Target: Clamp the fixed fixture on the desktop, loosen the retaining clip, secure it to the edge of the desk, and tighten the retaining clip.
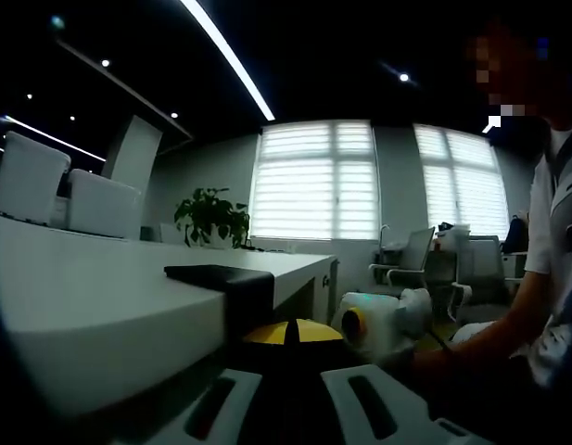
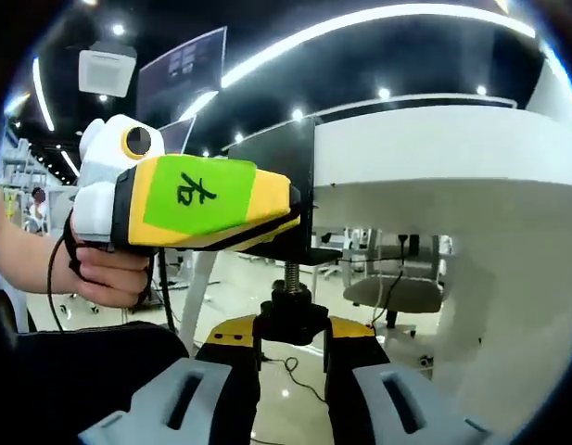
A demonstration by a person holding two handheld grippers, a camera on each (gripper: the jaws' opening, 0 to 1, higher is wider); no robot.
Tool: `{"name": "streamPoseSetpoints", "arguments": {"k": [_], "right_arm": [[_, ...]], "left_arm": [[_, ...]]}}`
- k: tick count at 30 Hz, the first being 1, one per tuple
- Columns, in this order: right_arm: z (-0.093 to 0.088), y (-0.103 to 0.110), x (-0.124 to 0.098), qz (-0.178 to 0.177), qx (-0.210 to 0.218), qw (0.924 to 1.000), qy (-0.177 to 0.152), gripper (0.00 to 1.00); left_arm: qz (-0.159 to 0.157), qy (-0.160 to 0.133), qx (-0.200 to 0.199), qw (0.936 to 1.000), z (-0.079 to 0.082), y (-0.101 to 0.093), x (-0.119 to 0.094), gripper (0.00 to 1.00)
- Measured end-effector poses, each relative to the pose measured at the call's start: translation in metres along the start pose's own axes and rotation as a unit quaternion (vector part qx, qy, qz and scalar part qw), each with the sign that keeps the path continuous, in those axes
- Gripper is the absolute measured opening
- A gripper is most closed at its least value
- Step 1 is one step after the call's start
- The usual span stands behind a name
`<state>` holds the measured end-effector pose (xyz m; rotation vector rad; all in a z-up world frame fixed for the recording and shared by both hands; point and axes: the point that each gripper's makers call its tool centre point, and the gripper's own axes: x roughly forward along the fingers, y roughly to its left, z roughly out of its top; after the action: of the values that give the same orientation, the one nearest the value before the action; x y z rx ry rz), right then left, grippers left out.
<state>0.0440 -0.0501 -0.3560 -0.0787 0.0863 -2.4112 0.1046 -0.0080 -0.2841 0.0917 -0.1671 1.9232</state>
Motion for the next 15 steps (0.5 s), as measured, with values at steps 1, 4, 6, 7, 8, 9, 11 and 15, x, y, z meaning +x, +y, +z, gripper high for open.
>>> {"name": "streamPoseSetpoints", "arguments": {"k": [1,4,6,7,8,9,11,15], "right_arm": [[0.000,0.000,0.000,0.002,0.000,1.0000,-0.001,0.24],[0.000,0.003,-0.001,-0.007,-0.005,0.9999,-0.006,0.24],[-0.005,-0.002,-0.006,-0.049,-0.012,0.9987,0.005,0.25],[-0.007,-0.003,-0.009,-0.070,-0.011,0.9975,0.007,0.27],[-0.009,-0.003,-0.011,-0.080,-0.008,0.9968,0.009,0.29],[-0.011,-0.002,-0.014,-0.092,0.006,0.9957,0.009,0.31],[-0.013,0.001,-0.022,-0.124,0.047,0.9912,0.002,0.32],[-0.022,0.008,-0.030,-0.174,0.095,0.9800,-0.005,0.32]], "left_arm": [[0.000,-0.001,0.000,1.0000,0.000,0.000,0.000,0.01],[0.000,0.000,0.001,1.0000,0.000,0.000,0.000,0.01],[0.000,0.000,0.000,1.0000,-0.001,0.000,0.000,0.01],[0.001,0.001,0.000,1.0000,-0.001,0.000,-0.001,0.01],[0.001,0.001,0.000,1.0000,-0.001,0.000,-0.001,0.01],[0.001,0.001,0.001,1.0000,-0.001,0.000,-0.001,0.01],[0.001,0.001,0.000,1.0000,-0.001,0.000,-0.001,0.01],[0.001,0.001,0.001,1.0000,-0.001,0.000,-0.001,0.01]]}}
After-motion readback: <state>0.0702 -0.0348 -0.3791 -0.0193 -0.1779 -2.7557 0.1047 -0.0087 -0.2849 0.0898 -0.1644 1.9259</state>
